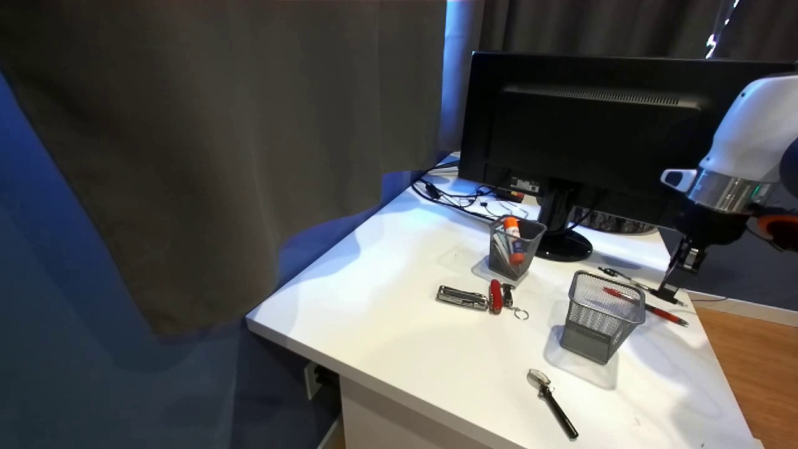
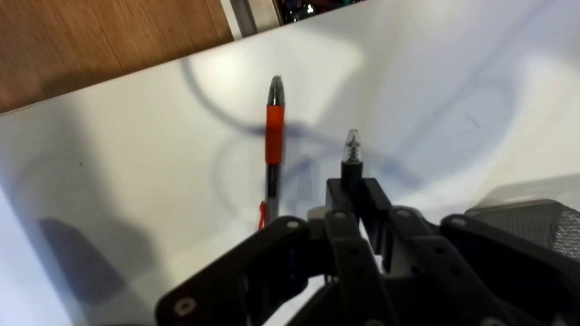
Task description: Put the pen on the left inside the basket closest to it
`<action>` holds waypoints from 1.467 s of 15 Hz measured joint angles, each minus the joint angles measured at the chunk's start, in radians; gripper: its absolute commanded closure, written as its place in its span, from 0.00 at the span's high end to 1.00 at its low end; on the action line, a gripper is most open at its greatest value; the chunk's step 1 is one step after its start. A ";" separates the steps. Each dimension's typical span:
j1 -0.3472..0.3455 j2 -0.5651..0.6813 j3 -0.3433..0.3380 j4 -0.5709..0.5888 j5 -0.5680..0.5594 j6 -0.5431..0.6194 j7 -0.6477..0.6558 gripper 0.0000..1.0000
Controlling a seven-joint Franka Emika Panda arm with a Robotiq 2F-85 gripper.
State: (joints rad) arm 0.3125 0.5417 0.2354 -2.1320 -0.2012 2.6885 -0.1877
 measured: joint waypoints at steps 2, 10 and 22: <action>0.000 -0.053 0.007 -0.019 -0.001 -0.003 -0.007 0.06; 0.000 -0.177 0.118 -0.044 0.009 -0.123 -0.059 0.06; 0.021 -0.173 0.200 -0.029 0.050 -0.185 -0.109 0.06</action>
State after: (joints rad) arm 0.3337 0.3691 0.4354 -2.1606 -0.1514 2.5040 -0.2965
